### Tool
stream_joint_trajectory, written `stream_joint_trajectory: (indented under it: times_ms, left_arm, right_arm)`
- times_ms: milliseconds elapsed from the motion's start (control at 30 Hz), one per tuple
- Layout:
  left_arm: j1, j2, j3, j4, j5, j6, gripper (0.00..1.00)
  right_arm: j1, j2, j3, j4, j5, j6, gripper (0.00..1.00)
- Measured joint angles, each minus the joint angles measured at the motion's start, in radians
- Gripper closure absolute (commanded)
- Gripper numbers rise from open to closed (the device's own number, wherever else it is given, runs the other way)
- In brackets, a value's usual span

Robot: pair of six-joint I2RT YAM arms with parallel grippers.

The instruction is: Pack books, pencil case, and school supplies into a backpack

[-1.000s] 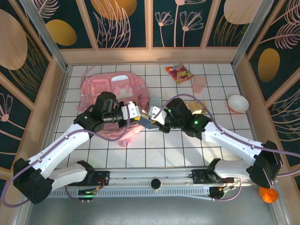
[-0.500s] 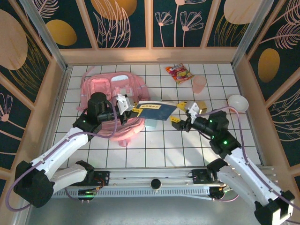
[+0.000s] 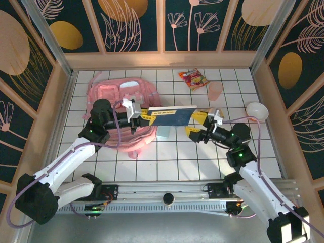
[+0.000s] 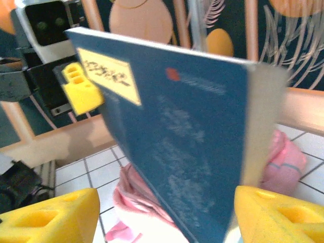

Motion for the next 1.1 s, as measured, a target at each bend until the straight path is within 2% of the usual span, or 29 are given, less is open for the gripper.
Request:
stream_joint_trajectory:
  times_ms: [100, 133, 167, 267, 400, 467, 533, 633, 667, 700, 800, 867, 933, 1100]
  left_arm:
    - [-0.003, 0.000, 0.000, -0.006, 0.023, 0.003, 1.00]
    - [-0.003, 0.000, 0.000, -0.007, 0.024, 0.003, 1.00]
    - [-0.003, 0.002, 0.000, -0.007, 0.024, 0.003, 1.00]
    - [-0.002, 0.011, 0.001, -0.006, 0.044, 0.002, 1.00]
    - [-0.002, 0.030, 0.002, -0.006, 0.076, -0.002, 1.00]
    - [-0.002, 0.035, 0.003, -0.006, 0.084, -0.002, 1.00]
    - [-0.002, 0.036, 0.004, -0.006, 0.087, -0.002, 1.00]
    - [-0.002, 0.036, 0.004, 0.005, 0.086, -0.017, 0.99]
    - [-0.002, 0.037, 0.004, 0.014, 0.084, -0.025, 0.96]
    - [-0.002, 0.037, 0.004, 0.025, 0.077, -0.032, 0.89]
    - [-0.002, 0.041, 0.004, 0.031, 0.023, -0.039, 0.55]
    - [-0.002, 0.041, 0.014, -0.004, -0.056, -0.014, 0.44]
    - [-0.003, 0.041, 0.039, -0.082, -0.180, 0.037, 0.31]
    - [-0.003, 0.079, 0.115, -0.290, -0.518, 0.219, 0.26]
  right_arm:
    - [-0.047, 0.006, 0.000, -0.015, 0.040, 0.022, 0.24]
    - [-0.056, 0.007, 0.000, -0.023, 0.048, 0.025, 0.10]
    - [-0.062, 0.007, 0.000, -0.030, 0.050, 0.029, 0.01]
    - [-0.063, 0.012, 0.000, -0.029, 0.017, 0.033, 0.01]
    - [-0.063, 0.052, 0.000, 0.017, -0.086, 0.045, 0.01]
    - [-0.061, 0.076, 0.000, 0.053, -0.130, 0.053, 0.14]
    - [-0.059, 0.102, 0.002, 0.097, -0.170, 0.071, 0.38]
    - [-0.055, 0.142, 0.005, 0.145, -0.218, 0.100, 0.59]
    - [-0.055, 0.152, 0.007, 0.151, -0.227, 0.099, 0.88]
    - [-0.055, 0.162, 0.009, 0.154, -0.240, 0.099, 1.00]
    - [-0.058, 0.164, 0.016, 0.145, -0.251, 0.089, 1.00]
    - [-0.072, 0.151, 0.016, 0.116, -0.240, 0.090, 1.00]
    - [-0.101, 0.131, 0.016, 0.069, -0.196, 0.101, 1.00]
    - [-0.193, 0.106, 0.016, -0.062, -0.048, 0.185, 1.00]
